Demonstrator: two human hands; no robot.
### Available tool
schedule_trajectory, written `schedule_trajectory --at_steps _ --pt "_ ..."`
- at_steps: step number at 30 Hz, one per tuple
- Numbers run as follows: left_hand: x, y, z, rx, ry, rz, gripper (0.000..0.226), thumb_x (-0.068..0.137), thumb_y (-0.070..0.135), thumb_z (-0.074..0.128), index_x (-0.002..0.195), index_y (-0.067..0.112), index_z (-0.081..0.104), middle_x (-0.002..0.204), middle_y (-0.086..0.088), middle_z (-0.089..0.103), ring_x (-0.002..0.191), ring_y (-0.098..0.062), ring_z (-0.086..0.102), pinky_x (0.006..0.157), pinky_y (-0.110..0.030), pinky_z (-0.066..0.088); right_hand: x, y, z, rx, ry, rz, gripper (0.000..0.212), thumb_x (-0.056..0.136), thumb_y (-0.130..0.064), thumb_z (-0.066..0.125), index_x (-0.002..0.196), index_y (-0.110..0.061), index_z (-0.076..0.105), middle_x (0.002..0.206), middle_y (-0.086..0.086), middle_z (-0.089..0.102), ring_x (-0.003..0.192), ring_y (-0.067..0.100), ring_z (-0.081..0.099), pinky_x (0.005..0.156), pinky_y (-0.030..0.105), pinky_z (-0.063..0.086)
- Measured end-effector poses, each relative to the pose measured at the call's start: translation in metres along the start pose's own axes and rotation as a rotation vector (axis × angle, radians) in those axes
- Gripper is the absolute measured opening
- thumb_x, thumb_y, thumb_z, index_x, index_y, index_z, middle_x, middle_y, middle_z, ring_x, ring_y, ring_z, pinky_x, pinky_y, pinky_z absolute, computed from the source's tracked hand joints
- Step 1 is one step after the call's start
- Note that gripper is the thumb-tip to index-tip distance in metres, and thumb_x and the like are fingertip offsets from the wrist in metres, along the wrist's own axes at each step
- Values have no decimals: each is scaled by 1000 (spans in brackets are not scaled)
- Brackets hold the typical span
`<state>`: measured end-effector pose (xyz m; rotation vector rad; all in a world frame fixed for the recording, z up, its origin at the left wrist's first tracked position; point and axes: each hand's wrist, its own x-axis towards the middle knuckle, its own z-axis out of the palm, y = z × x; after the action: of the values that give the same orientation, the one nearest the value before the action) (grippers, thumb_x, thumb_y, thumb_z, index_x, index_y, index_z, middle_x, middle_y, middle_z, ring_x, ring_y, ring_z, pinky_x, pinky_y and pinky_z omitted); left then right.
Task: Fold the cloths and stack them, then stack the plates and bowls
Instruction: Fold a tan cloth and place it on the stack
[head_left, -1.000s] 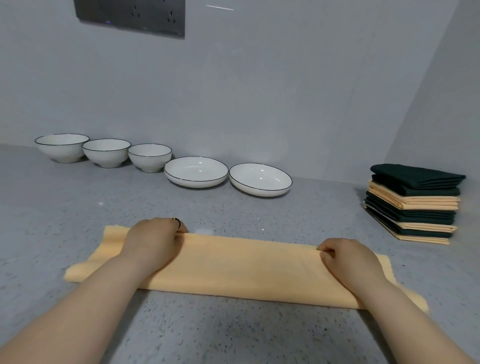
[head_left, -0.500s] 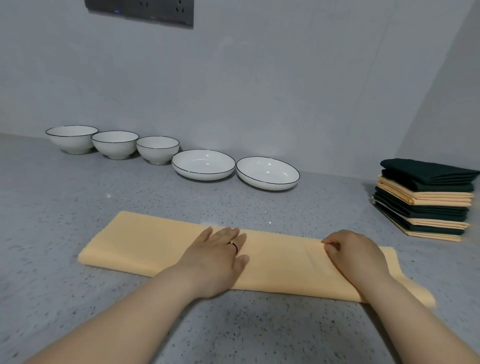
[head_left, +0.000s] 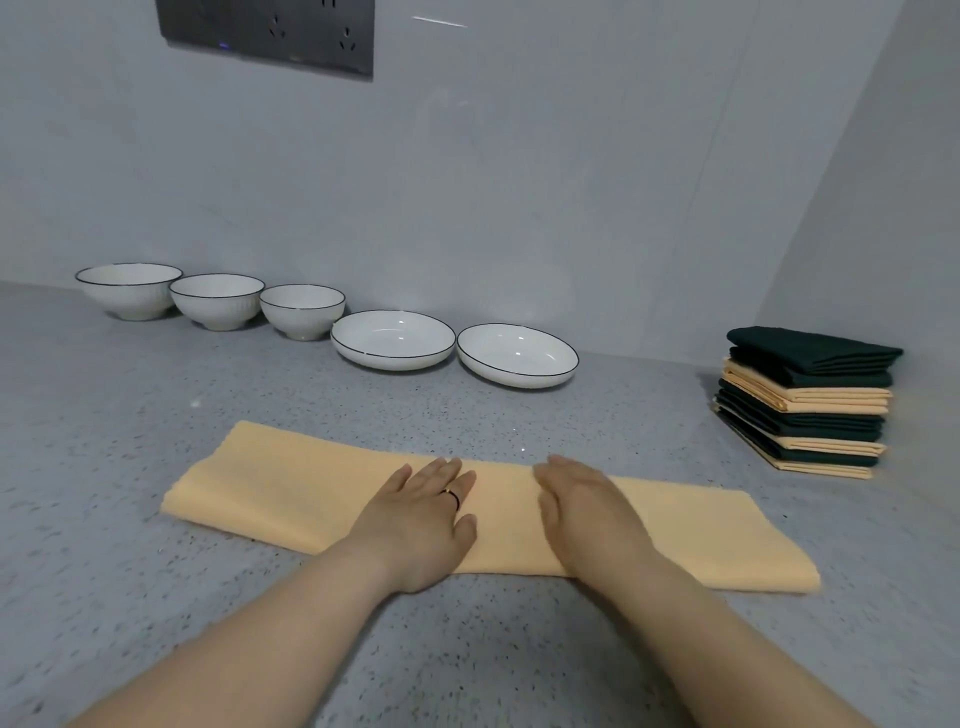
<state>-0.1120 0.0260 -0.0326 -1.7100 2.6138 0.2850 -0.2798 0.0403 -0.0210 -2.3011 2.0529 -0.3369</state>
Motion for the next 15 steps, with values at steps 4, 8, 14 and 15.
schedule_trajectory --at_steps 4,8,14,15 --pt "0 -1 1 -29 15 -14 52 100 29 17 149 19 2 157 3 -5 144 -7 -7 117 -29 -6 2 -42 23 29 -154 -99 47 101 -21 23 147 -16 16 157 5 6 145 14 6 116 25 1" --pt "0 -2 -1 -31 12 -25 52 100 28 16 149 19 2 157 3 -5 144 -7 -6 117 -29 -5 5 -31 19 2 -239 -75 51 101 -33 20 149 -19 8 157 1 -2 145 12 -2 116 27 -4" --pt "0 -42 -9 1 17 -129 53 100 33 15 149 18 2 158 2 -3 145 -10 -3 117 -30 -1 6 2 5 -39 -304 -32 54 100 -40 18 149 -21 3 157 -3 -6 145 10 -6 116 27 -6" --pt "-1 -55 -10 13 21 -161 53 100 34 15 149 18 2 158 2 -2 145 -10 -2 117 -30 1 6 11 3 -42 -303 -16 54 100 -41 18 149 -21 3 157 -3 -6 145 10 -6 116 27 -5"
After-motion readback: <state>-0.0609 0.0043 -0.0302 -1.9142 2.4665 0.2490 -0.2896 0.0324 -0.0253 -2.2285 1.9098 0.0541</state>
